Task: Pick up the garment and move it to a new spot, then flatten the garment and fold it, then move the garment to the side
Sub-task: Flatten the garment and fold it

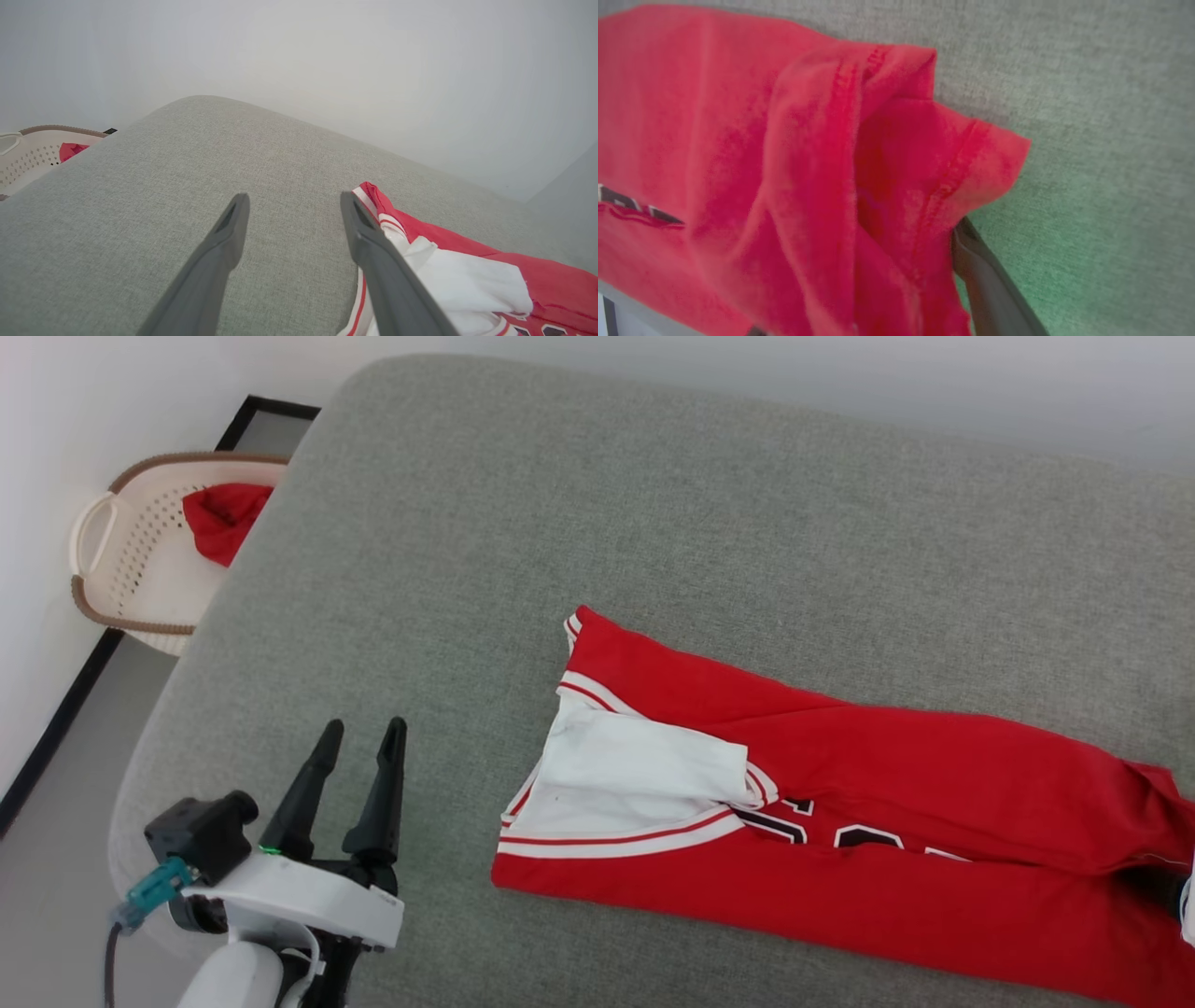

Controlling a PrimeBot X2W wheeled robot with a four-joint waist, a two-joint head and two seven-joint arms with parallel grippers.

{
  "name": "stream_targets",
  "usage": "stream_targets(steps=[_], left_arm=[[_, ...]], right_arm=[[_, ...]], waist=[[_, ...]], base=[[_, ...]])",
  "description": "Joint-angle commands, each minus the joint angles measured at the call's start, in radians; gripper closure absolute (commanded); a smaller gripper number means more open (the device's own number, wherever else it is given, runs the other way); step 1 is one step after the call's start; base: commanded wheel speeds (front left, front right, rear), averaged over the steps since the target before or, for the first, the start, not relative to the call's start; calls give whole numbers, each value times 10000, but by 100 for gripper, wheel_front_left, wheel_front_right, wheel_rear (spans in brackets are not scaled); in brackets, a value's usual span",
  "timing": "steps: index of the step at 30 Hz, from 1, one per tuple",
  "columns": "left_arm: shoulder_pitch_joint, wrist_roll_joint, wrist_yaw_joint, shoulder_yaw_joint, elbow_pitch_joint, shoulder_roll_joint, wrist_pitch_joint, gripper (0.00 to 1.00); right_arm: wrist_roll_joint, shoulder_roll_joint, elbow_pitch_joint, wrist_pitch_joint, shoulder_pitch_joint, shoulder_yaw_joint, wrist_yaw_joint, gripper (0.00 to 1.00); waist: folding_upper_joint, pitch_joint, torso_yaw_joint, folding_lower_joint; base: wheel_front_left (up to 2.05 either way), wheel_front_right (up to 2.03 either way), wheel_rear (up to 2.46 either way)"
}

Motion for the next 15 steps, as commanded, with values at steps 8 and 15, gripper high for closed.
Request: stream_targets(steps=[8, 15], left_arm=[[142, 409, -162, 527, 79, -364, -33, 0], [290, 557, -176, 698, 137, -403, -21, 0]], right_arm=[[299, -86, 518, -260, -27, 506, 30, 100], [20, -734, 874, -863, -376, -25, 19, 100]], waist=[[0, -31, -117, 0], [0, -317, -368, 0]], base=[[0, 0, 0], [0, 0, 0]])
